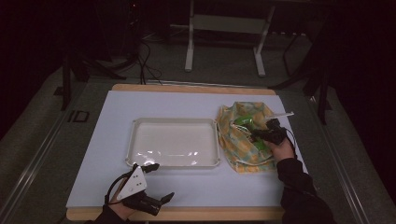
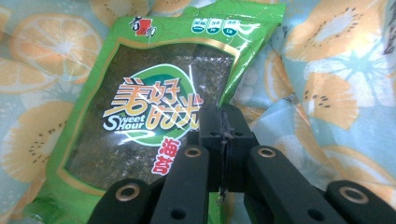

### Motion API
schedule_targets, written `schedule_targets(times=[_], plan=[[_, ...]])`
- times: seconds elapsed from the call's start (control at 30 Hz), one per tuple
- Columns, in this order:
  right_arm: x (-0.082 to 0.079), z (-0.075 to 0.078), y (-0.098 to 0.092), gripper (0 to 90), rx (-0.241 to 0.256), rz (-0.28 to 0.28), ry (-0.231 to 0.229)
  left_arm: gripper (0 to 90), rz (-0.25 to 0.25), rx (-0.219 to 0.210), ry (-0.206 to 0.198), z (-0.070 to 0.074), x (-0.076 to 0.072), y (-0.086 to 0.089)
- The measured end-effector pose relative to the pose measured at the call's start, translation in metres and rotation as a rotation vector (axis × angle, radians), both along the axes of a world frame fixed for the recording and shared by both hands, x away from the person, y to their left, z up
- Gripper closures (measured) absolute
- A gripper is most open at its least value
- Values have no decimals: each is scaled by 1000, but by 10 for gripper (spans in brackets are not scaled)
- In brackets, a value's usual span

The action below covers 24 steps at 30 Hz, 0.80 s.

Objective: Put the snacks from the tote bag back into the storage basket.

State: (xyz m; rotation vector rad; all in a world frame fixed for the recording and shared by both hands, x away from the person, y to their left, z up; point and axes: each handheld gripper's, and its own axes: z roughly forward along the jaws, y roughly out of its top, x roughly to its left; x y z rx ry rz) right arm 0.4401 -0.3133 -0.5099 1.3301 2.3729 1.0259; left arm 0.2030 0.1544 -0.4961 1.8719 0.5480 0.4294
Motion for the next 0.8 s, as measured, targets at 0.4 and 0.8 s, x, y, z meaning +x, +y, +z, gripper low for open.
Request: schedule_targets(times=[0.4,0.8], plan=[[-18,22,-8,893,69,-39,-83,4,13,-7,-3,0,1,1],[-30,41,-17,894,139,-87,-156,4,18,-4,-6,1,1,3]])
